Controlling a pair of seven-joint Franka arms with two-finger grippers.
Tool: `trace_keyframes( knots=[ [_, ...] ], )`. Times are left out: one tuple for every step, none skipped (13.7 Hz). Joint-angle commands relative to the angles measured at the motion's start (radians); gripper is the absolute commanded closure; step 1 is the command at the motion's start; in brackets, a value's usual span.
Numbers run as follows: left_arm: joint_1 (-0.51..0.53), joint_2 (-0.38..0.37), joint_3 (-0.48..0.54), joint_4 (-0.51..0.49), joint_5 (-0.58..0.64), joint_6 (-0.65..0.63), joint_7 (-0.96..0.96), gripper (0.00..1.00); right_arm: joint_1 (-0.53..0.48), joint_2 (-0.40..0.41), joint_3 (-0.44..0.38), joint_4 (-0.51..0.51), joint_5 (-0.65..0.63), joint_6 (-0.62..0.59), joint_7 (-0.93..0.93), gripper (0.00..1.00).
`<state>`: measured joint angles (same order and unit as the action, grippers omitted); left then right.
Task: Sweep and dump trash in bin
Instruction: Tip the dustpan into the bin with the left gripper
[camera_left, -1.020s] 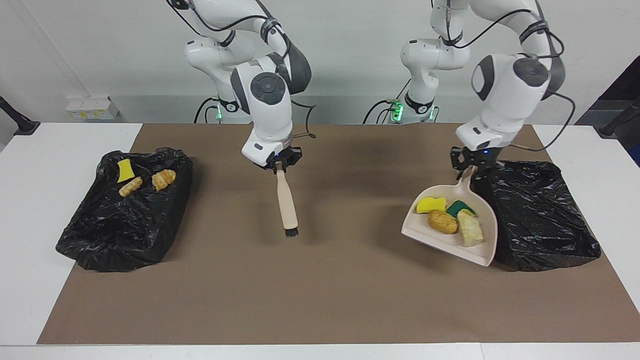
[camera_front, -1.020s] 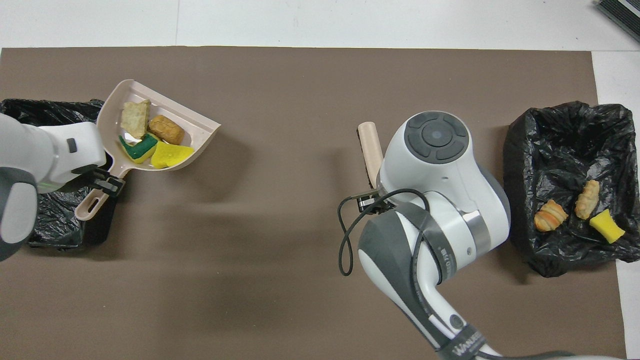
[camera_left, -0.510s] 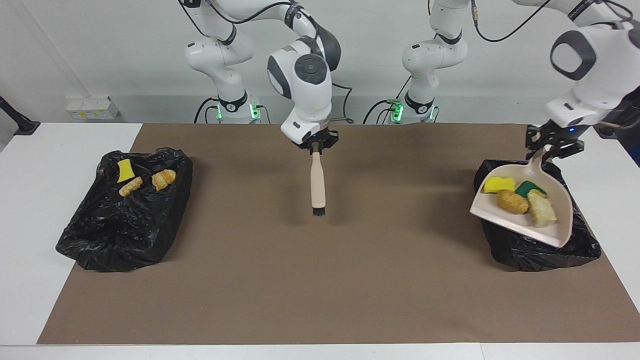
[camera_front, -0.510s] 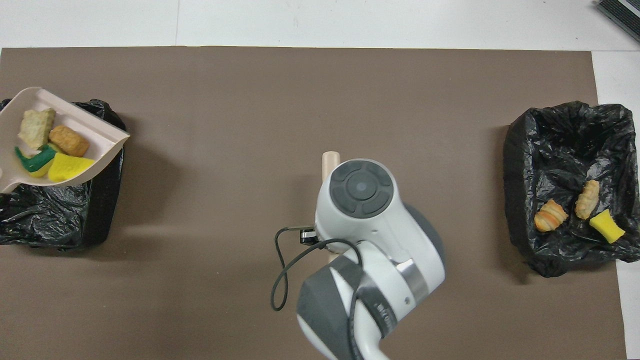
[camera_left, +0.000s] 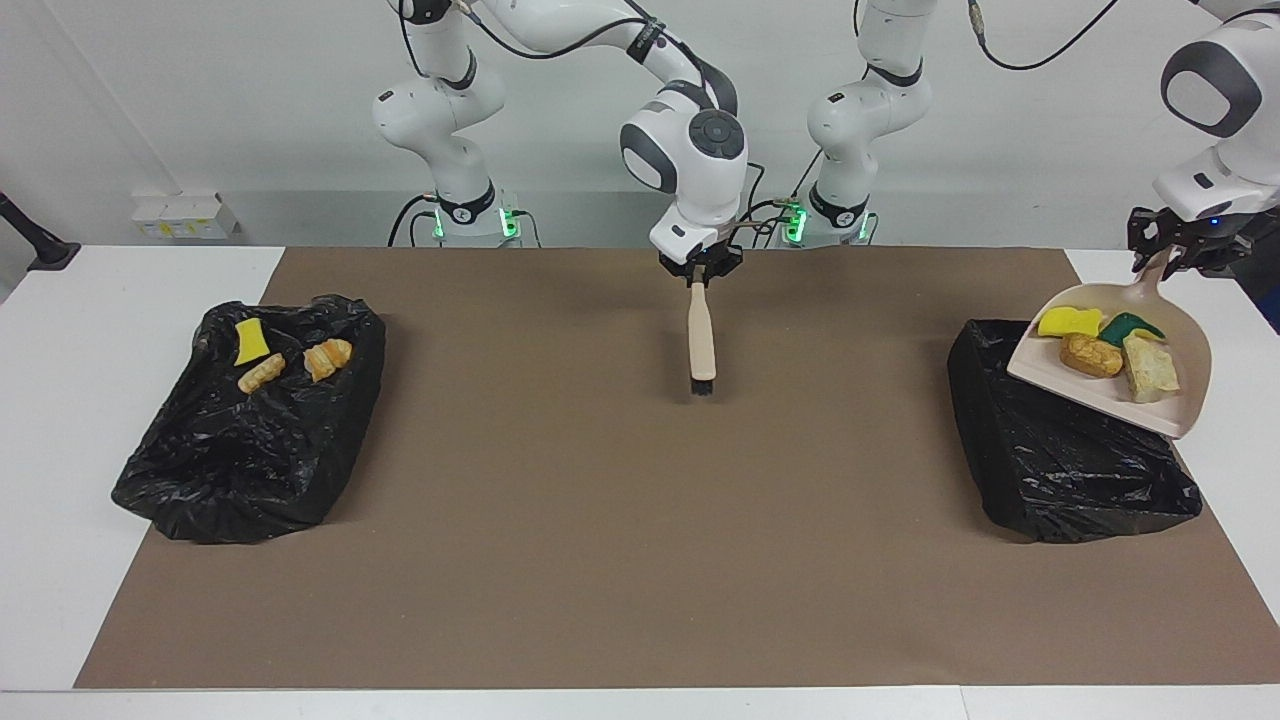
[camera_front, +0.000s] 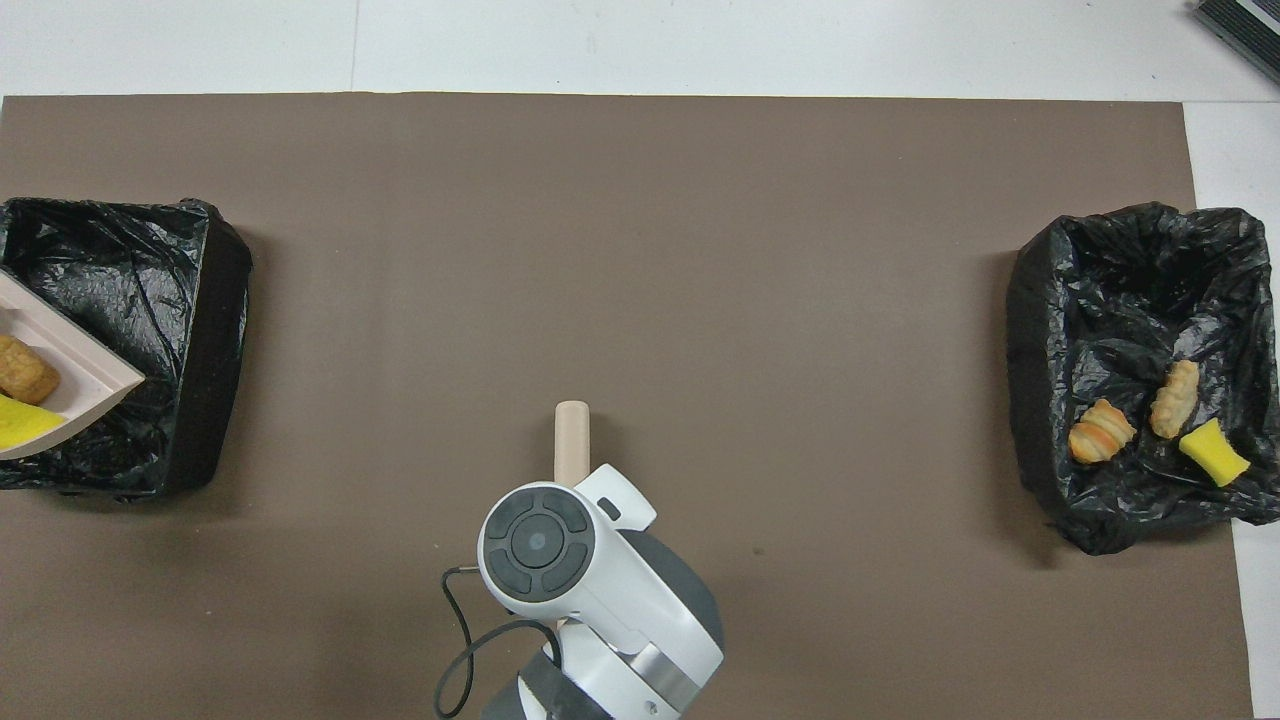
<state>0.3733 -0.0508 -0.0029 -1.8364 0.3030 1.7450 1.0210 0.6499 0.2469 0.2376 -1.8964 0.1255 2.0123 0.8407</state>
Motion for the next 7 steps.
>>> trace_keyframes(
  knots=[
    [-0.017, 0.009, -0.002, 0.006, 0.163, 0.043, 0.123, 1.00, 0.028, 0.002, -0.001, -0.048, -0.004, 0.025, 0.009, 1.00],
    [-0.033, 0.012, -0.002, 0.005, 0.227, 0.074, 0.160, 1.00, 0.030, -0.003, -0.001, -0.059, -0.007, 0.025, 0.009, 1.00],
    [-0.037, 0.014, -0.002, 0.005, 0.255, 0.088, 0.178, 1.00, 0.030, -0.003, -0.001, -0.059, -0.010, 0.026, 0.009, 1.00],
    [-0.039, 0.014, -0.002, 0.006, 0.261, 0.090, 0.188, 1.00, 0.030, -0.001, -0.001, -0.059, -0.009, 0.036, 0.008, 1.00],
    [-0.050, 0.016, -0.002, 0.005, 0.275, 0.090, 0.197, 1.00, 0.028, 0.000, -0.001, -0.062, -0.009, 0.045, 0.006, 1.00],
    [-0.071, 0.016, -0.002, 0.006, 0.307, 0.090, 0.202, 1.00, 0.027, -0.003, -0.001, -0.081, -0.009, 0.065, 0.005, 1.00],
    [-0.094, 0.017, -0.002, 0.006, 0.359, 0.088, 0.203, 1.00, 0.027, -0.009, -0.001, -0.104, -0.007, 0.098, 0.003, 1.00]
  ],
)
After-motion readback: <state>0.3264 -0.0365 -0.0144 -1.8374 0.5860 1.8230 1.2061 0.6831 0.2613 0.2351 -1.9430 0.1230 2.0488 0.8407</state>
